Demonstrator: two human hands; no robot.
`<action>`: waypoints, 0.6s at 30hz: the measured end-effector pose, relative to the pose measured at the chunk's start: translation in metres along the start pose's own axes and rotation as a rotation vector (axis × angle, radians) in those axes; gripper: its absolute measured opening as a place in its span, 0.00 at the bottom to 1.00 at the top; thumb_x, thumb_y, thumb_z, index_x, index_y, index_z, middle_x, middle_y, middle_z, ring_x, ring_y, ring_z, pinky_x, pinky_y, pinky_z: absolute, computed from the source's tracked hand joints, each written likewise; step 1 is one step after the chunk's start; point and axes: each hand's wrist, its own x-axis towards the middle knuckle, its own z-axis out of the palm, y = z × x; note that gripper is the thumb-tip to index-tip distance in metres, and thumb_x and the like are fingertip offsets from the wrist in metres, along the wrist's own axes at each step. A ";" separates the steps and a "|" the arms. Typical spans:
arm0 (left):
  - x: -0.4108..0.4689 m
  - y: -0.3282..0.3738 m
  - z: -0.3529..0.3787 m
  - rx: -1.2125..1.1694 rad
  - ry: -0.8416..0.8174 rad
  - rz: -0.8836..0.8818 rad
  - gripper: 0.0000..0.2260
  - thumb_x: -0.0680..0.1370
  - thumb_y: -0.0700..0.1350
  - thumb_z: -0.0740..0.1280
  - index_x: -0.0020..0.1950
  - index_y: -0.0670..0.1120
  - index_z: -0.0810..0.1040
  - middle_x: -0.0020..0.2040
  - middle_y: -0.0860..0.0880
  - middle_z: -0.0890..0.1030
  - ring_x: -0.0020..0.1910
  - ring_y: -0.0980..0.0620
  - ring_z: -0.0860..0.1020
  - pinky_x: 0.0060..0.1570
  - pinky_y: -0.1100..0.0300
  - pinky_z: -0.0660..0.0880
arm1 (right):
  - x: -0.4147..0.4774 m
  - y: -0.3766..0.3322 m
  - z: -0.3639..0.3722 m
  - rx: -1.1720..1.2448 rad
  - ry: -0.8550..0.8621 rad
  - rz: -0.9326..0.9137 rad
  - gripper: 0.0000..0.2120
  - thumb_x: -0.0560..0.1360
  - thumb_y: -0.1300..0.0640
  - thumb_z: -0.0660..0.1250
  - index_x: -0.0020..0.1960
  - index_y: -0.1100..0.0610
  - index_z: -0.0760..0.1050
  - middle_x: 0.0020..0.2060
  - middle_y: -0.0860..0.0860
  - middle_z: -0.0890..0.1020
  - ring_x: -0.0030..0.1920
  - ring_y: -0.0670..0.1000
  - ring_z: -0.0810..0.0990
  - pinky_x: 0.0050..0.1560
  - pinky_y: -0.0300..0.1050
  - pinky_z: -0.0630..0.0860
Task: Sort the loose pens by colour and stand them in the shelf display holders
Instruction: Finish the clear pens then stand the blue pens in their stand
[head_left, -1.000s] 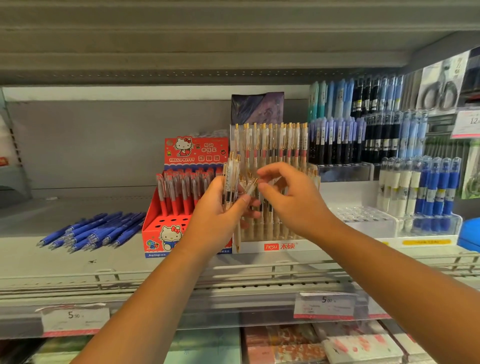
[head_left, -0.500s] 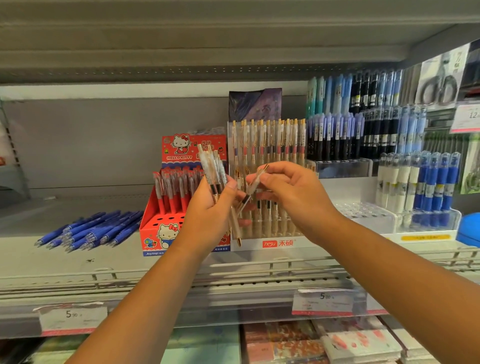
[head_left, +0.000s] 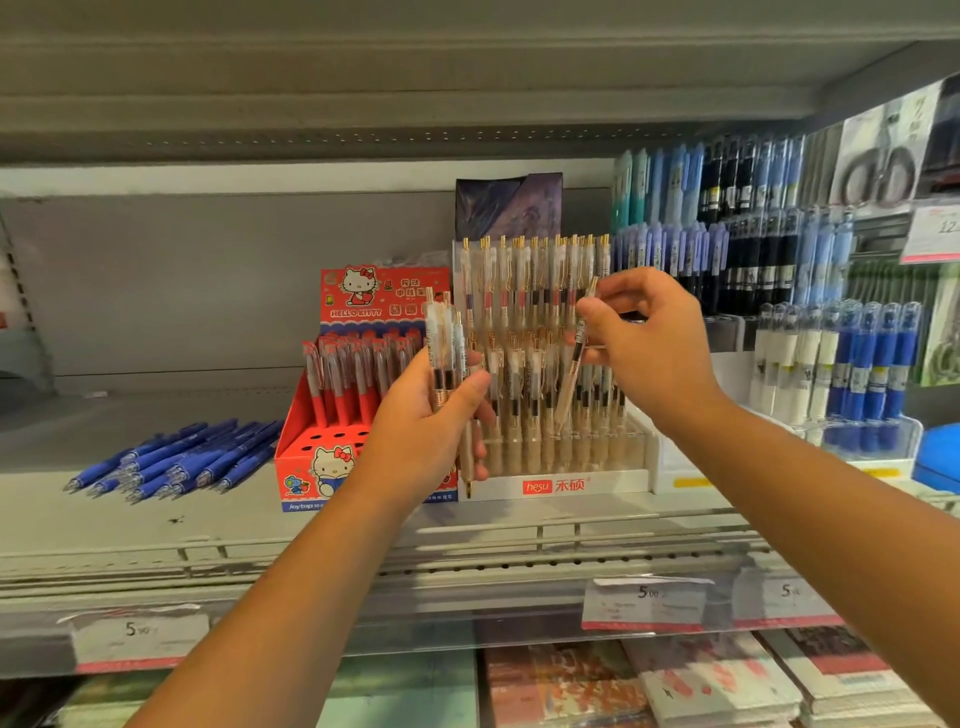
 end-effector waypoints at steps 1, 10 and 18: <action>0.000 0.000 0.000 0.017 -0.006 0.004 0.05 0.82 0.48 0.64 0.55 0.59 0.76 0.37 0.47 0.82 0.28 0.46 0.78 0.29 0.52 0.79 | 0.000 0.001 0.000 -0.020 0.004 -0.017 0.06 0.77 0.57 0.70 0.51 0.52 0.75 0.45 0.50 0.80 0.41 0.50 0.84 0.34 0.42 0.82; -0.002 0.005 0.001 0.140 0.035 0.020 0.07 0.83 0.48 0.63 0.52 0.62 0.74 0.36 0.52 0.81 0.25 0.51 0.76 0.24 0.57 0.76 | -0.010 0.010 0.010 -0.082 -0.020 -0.078 0.09 0.76 0.56 0.72 0.47 0.46 0.73 0.43 0.44 0.80 0.42 0.46 0.83 0.34 0.39 0.82; -0.004 0.009 0.002 0.141 0.067 0.018 0.09 0.82 0.49 0.63 0.48 0.64 0.75 0.32 0.53 0.78 0.24 0.54 0.74 0.22 0.63 0.72 | -0.012 0.014 0.009 -0.216 -0.169 -0.115 0.09 0.72 0.55 0.75 0.43 0.50 0.75 0.39 0.47 0.82 0.38 0.46 0.83 0.32 0.41 0.82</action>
